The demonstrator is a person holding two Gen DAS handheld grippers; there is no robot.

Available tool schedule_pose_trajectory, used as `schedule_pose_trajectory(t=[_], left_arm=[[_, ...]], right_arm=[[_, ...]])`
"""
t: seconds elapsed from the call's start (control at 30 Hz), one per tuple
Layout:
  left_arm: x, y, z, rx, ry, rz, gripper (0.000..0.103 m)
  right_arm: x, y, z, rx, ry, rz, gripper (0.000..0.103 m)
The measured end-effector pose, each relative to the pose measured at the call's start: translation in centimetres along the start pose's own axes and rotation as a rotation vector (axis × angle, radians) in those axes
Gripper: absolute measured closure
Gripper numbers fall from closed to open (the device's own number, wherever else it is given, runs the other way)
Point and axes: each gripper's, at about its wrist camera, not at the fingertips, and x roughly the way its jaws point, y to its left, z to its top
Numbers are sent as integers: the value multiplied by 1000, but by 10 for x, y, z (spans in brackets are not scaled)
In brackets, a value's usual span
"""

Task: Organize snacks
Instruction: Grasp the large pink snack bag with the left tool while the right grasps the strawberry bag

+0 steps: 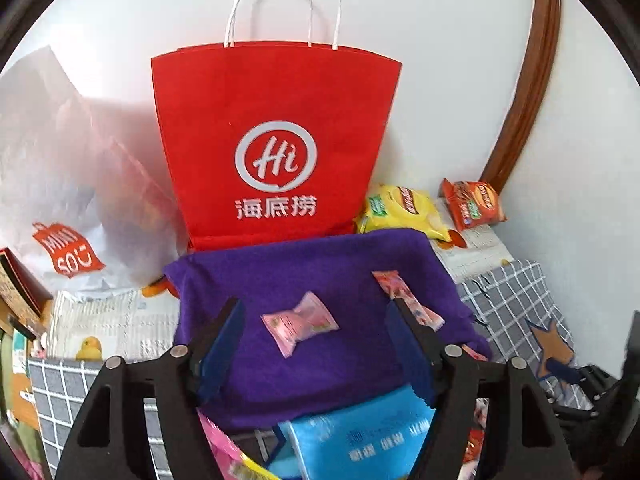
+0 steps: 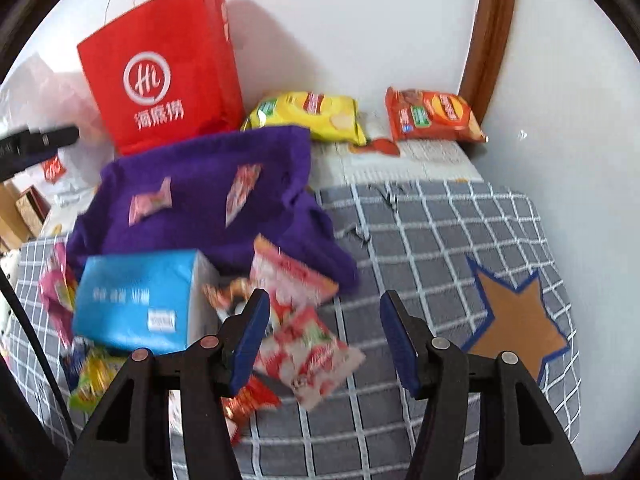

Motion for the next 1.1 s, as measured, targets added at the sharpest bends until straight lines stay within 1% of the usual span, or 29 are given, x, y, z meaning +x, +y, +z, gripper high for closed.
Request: schedule_pose_trajectory(t=[0.03, 0.1, 0.2, 0.27, 0.37, 0.4, 0.43, 0.53, 0.7, 0.8, 0.83, 0.9, 1.0, 1.1], left_arm=[[-2, -1, -4, 7, 7, 3, 32], [-6, -2, -12, 18, 17, 27, 31], [-14, 1, -25, 20, 26, 58, 31], [-18, 6, -35, 14, 35, 67, 31], [-24, 16, -52, -3, 57, 89, 31], [-26, 19, -58, -9, 63, 96, 31], [-28, 23, -63, -12, 69, 102, 31], [-35, 31, -76, -28, 74, 131, 31], [-44, 46, -97, -70, 80, 158, 31], [-48, 62, -110, -117, 87, 161, 31], [-49, 69, -115, -135, 90, 165, 31], [-52, 81, -124, -169, 92, 173, 31], [-52, 100, -139, -213, 109, 169, 32], [-46, 109, -150, -229, 132, 156, 31]], right_arm=[[3, 0, -5, -2, 3, 18, 43], [9, 1, -13, -11, 15, 42, 40], [21, 7, -26, -50, 44, 67, 40], [27, 11, -36, -96, 47, 83, 40], [28, 14, -47, -153, 6, 66, 38], [28, 15, -51, -178, -6, 66, 33], [29, 14, -53, -197, -14, 66, 31], [38, 11, -57, -221, -13, 68, 30], [59, 2, -55, -213, -1, 76, 30], [69, 0, -54, -221, 22, 91, 38], [68, -1, -54, -216, 11, 93, 43], [62, -3, -54, -205, 0, 99, 46], [48, -10, -57, -169, -21, 98, 48], [35, -15, -62, -115, -32, 116, 49]])
